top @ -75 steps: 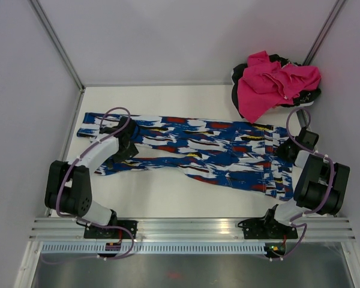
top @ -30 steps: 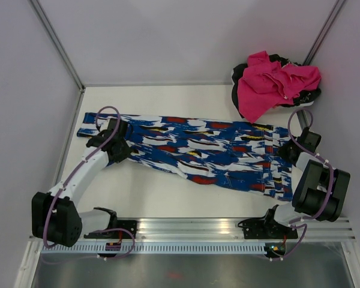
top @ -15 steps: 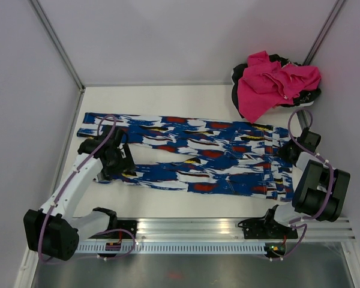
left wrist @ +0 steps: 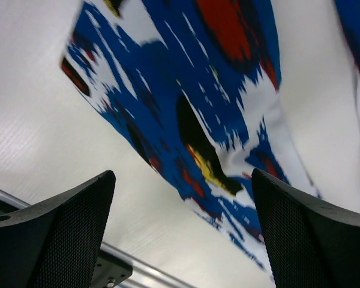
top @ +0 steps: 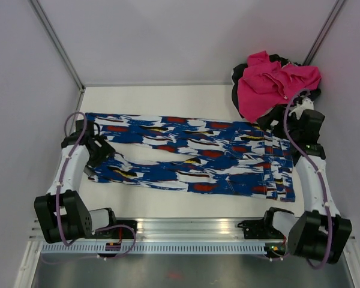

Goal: Fold and stack the trousers
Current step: Flatten the trousers out

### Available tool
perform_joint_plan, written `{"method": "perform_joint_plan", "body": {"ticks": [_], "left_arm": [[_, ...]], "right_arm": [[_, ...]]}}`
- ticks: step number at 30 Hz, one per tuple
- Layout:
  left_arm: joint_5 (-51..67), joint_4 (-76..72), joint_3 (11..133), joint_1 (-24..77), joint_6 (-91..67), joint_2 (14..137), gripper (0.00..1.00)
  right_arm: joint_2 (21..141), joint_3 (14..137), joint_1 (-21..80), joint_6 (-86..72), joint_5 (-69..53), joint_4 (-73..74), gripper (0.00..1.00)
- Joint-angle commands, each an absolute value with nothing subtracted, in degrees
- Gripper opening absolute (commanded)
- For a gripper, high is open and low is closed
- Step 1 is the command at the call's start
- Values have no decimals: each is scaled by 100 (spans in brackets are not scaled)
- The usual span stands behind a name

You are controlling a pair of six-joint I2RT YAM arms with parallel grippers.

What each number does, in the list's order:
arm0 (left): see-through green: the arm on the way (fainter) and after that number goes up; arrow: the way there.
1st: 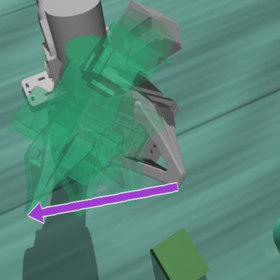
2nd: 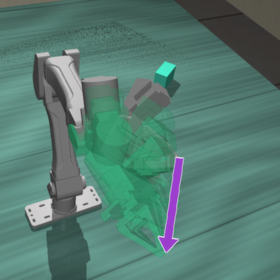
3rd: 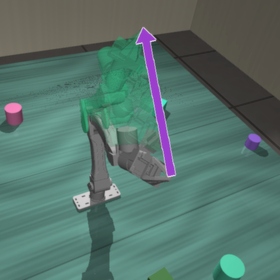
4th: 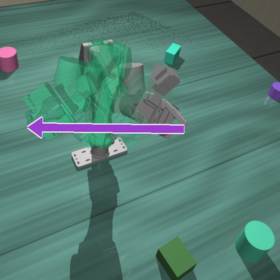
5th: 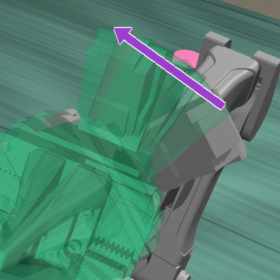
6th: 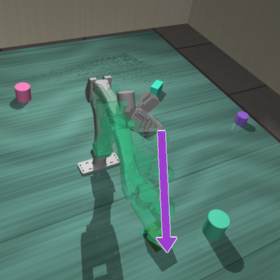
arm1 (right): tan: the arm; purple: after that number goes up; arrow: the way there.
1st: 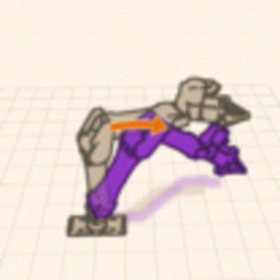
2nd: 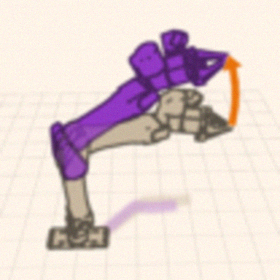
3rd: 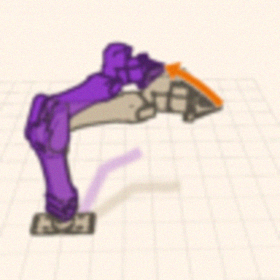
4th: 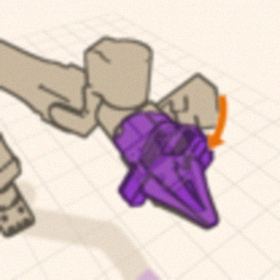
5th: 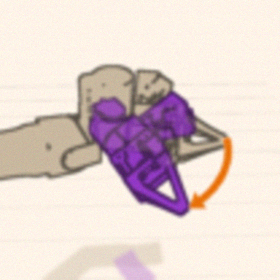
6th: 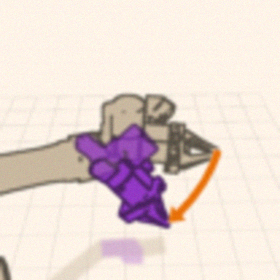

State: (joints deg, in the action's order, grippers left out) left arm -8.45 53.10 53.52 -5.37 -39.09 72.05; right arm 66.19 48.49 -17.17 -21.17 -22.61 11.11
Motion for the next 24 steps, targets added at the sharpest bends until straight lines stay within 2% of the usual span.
{"method": "perform_joint_plan", "body": {"ticks": [1,6,10,13,14,16,19,21,24], "left_arm": [[-669,4546,5352,-1299,-4201,7198,98],[-949,4149,5432,-1766,-4297,7628,89],[-1282,3912,5449,-1819,-4666,8103,82],[-1433,3692,5414,-1846,-4878,8428,61],[-1494,3683,5431,-1854,-4948,8516,51],[-1616,3788,5519,-1854,-5027,8805,42],[-1872,3858,5625,-1890,-5098,9122,24],[-2065,4015,5747,-2030,-5080,9228,5],[-2399,4192,5932,-2372,-4993,9351,2]], "right_arm": [[5935,4948,-881,-2030,-2593,1231,98],[5599,4799,613,-2135,-2154,1046,98],[5922,4694,2323,-2197,-1610,687,98],[6370,4711,3457,-1979,-1118,317,98],[6503,4763,3750,-1925,-890,282,98],[7036,4904,4295,-1890,-459,377,98],[7644,5045,4482,-2047,-387,545,98],[7725,4949,4483,-2197,-282,501,98],[7507,4598,4482,-2417,262,404,98]]}}
